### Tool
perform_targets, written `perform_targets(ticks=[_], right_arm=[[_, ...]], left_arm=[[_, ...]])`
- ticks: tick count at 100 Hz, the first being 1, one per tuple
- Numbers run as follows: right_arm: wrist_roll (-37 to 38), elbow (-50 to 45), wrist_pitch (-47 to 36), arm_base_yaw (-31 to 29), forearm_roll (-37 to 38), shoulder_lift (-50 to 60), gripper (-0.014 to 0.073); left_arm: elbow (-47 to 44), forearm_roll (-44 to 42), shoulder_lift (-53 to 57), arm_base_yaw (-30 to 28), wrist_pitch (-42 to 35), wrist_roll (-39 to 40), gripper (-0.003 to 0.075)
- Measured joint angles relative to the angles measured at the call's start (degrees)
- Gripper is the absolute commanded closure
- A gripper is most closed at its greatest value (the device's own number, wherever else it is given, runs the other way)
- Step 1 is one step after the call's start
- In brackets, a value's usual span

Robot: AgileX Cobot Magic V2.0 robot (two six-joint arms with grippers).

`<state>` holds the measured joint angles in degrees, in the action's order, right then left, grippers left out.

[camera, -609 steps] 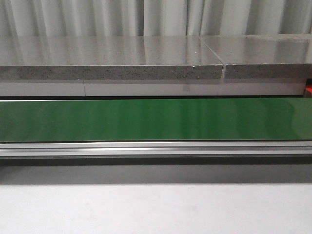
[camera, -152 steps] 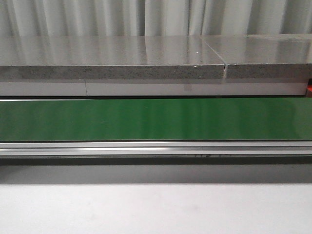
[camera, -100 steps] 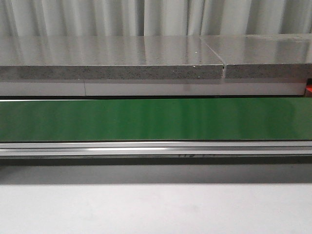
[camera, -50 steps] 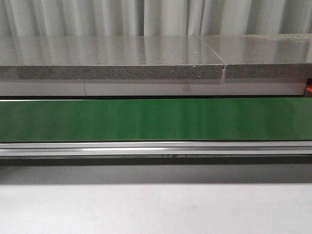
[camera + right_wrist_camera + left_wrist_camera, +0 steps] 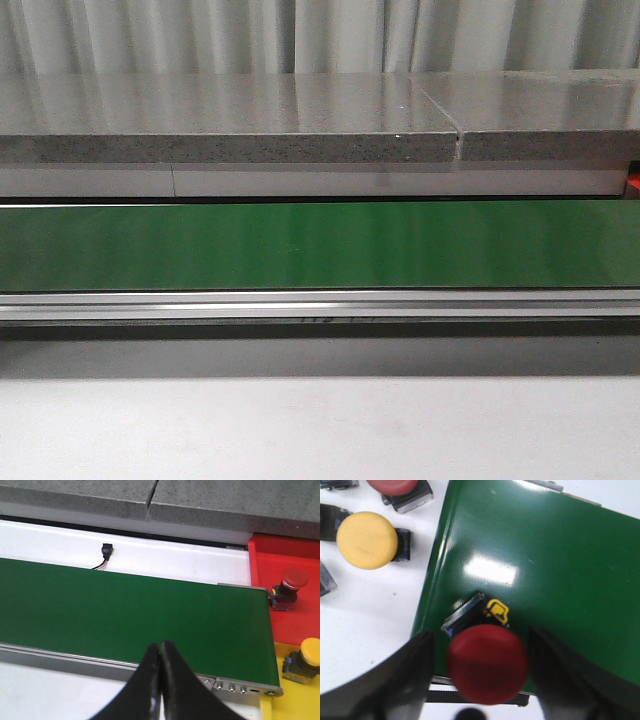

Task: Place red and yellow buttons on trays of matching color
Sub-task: 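Grasp the red button with the left gripper and set it on the belt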

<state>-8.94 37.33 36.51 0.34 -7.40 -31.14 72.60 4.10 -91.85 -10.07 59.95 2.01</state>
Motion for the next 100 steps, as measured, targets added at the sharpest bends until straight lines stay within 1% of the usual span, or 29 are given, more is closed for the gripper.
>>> perform_targets(ticks=[5, 32, 41, 53, 84, 100], right_arm=[[0.0, 0.0, 0.0, 0.0, 0.0, 0.0, 0.066], [0.0, 0.0, 0.0, 0.0, 0.0, 0.0, 0.066], [0.0, 0.0, 0.0, 0.0, 0.0, 0.0, 0.066], [0.0, 0.0, 0.0, 0.0, 0.0, 0.0, 0.066], [0.0, 0.0, 0.0, 0.0, 0.0, 0.0, 0.066], [0.0, 0.0, 0.0, 0.0, 0.0, 0.0, 0.066]], left_arm=[[0.4, 0.8, 0.0, 0.0, -0.2, -0.1, 0.0159], [4.7, 1.4, 0.0, 0.0, -0.5, -0.1, 0.0167], [6.1, 1.6, 0.0, -0.9, 0.2, 0.6, 0.0167], [6.7, 1.8, 0.0, -3.8, 2.2, 0.9, 0.0167], [5.8, 1.6, 0.0, -15.0, 6.5, 1.2, 0.0167], [4.1, 1.2, -0.8, -18.3, 7.5, 1.2, 0.0167]])
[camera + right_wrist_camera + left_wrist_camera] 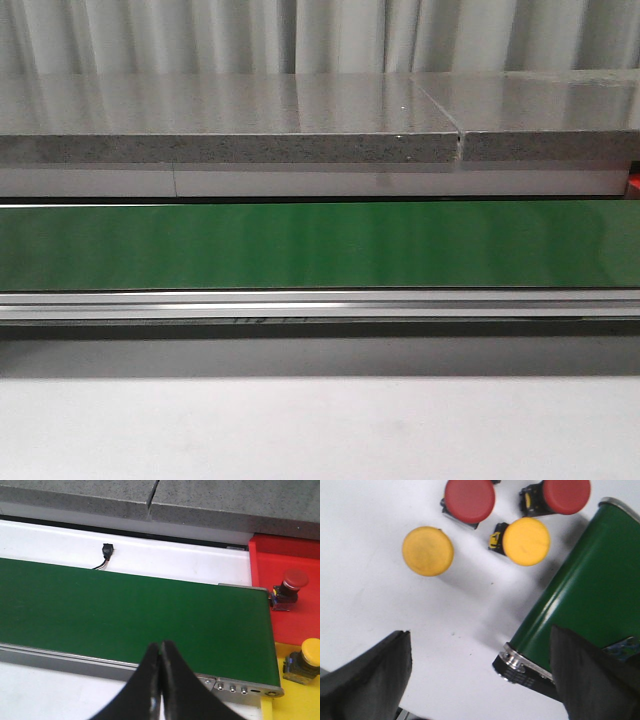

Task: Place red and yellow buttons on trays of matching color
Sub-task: 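Grasp the red button with the left gripper and set it on the belt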

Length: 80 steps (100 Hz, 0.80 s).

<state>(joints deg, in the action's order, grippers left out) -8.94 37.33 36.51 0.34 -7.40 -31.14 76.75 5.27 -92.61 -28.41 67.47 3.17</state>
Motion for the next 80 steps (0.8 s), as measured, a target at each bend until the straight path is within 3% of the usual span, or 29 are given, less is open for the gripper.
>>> perform_targets(ticks=[36, 80], right_arm=[[0.0, 0.0, 0.0, 0.0, 0.0, 0.0, 0.066], [0.0, 0.0, 0.0, 0.0, 0.0, 0.0, 0.066]], left_arm=[[-0.2, -2.0, -9.0, -0.6, -0.7, 0.0, 0.0167], [-0.2, -2.9, -14.6, -0.6, -8.8, 0.0, 0.0167]])
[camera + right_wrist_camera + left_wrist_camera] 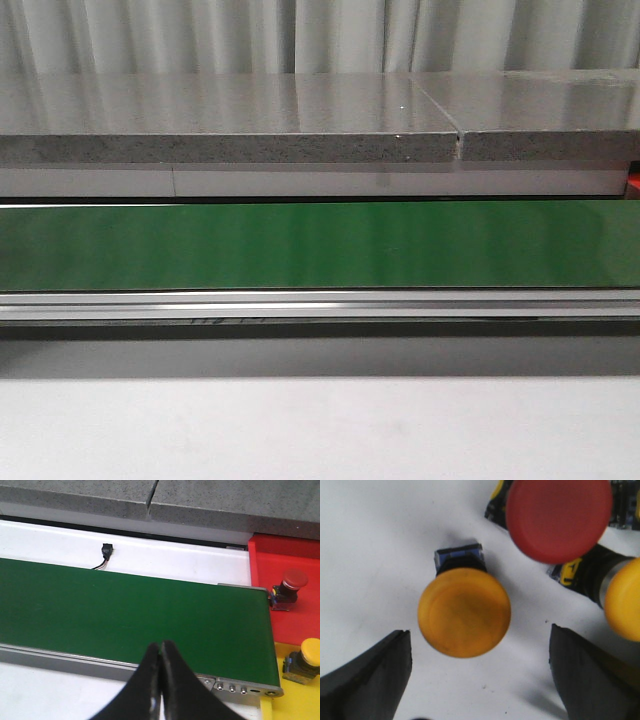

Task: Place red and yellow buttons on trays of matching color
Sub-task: 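Grasp the red button with the left gripper and set it on the belt, then grasp a yellow button beside the belt with the left gripper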

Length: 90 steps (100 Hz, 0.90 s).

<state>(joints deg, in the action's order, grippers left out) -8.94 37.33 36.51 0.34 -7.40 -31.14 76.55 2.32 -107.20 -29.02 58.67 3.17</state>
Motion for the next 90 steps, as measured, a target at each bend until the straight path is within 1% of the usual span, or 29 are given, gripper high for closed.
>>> perform_targets(ticks=[20, 36, 43, 57, 66, 80, 90], right_arm=[[0.0, 0.0, 0.0, 0.0, 0.0, 0.0, 0.066], [0.0, 0.0, 0.0, 0.0, 0.0, 0.0, 0.066], [0.0, 0.0, 0.0, 0.0, 0.0, 0.0, 0.066], [0.0, 0.0, 0.0, 0.0, 0.0, 0.0, 0.066], [0.0, 0.0, 0.0, 0.0, 0.0, 0.0, 0.066], [0.0, 0.0, 0.0, 0.0, 0.0, 0.0, 0.066], [0.0, 0.0, 0.0, 0.0, 0.0, 0.0, 0.066]], left_arm=[[0.0, 0.0, -0.1, 0.0, -4.0, 0.0, 0.0167], [0.0, -0.3, -0.3, 0.0, -5.5, 0.0, 0.0179], [0.0, -0.5, -0.3, 0.0, -5.7, 0.0, 0.0218], [0.0, -0.9, -0.3, 0.0, -5.9, 0.0, 0.0358], [0.0, -1.0, -0.3, 0.0, -6.1, 0.0, 0.0435], [0.0, -1.1, -0.3, 0.0, -6.3, 0.0, 0.0505], [0.0, -1.3, -0.3, 0.0, -6.3, 0.0, 0.0512]])
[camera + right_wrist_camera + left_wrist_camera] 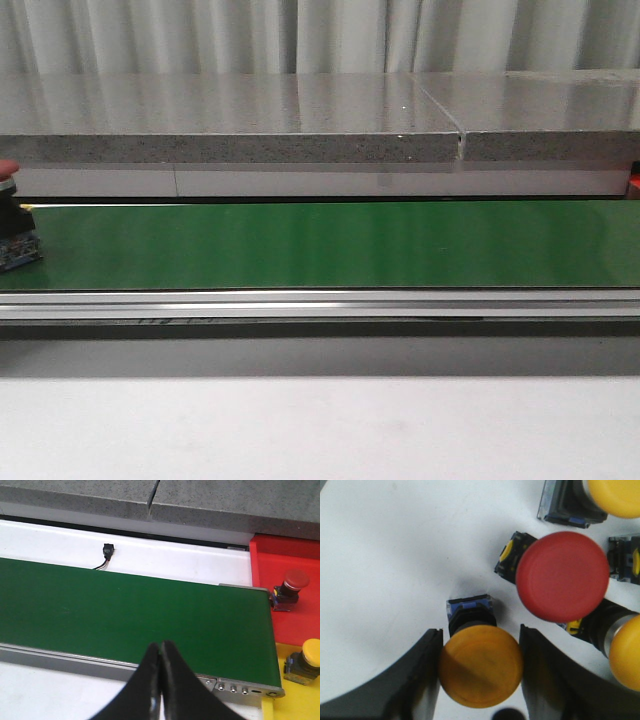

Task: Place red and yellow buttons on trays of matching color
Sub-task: 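Grasp a yellow button beside the belt with the left gripper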

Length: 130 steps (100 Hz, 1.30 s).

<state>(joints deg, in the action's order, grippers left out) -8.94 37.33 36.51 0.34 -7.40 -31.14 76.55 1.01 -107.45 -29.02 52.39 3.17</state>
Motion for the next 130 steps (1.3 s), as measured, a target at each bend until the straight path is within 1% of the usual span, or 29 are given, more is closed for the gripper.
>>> perform_targets(ticks=[23, 53, 69, 101, 123, 127, 130], right_arm=[[0.0, 0.0, 0.0, 0.0, 0.0, 0.0, 0.066], [0.0, 0.0, 0.0, 0.0, 0.0, 0.0, 0.066], [0.0, 0.0, 0.0, 0.0, 0.0, 0.0, 0.066], [0.0, 0.0, 0.0, 0.0, 0.0, 0.0, 0.066], [0.0, 0.0, 0.0, 0.0, 0.0, 0.0, 0.066], [0.0, 0.0, 0.0, 0.0, 0.0, 0.0, 0.066], [0.0, 0.0, 0.0, 0.0, 0.0, 0.0, 0.066]], left_arm=[[-1.4, -0.3, 5.1, 0.9, 1.9, -0.4, 0.0512], [-2.3, -0.3, 15.0, 5.9, 3.3, -1.0, 0.0512], [-2.3, -0.3, 18.4, 9.1, 4.1, -2.3, 0.0512], [-2.3, 0.1, 17.8, 17.0, 4.0, -2.7, 0.0512], [-2.3, 0.1, 14.8, 18.8, 3.6, -2.8, 0.051], [-2.3, 0.1, 14.6, 18.9, 3.6, -2.8, 0.05], [-2.3, 0.1, 14.4, 18.9, 3.6, -2.8, 0.0474]])
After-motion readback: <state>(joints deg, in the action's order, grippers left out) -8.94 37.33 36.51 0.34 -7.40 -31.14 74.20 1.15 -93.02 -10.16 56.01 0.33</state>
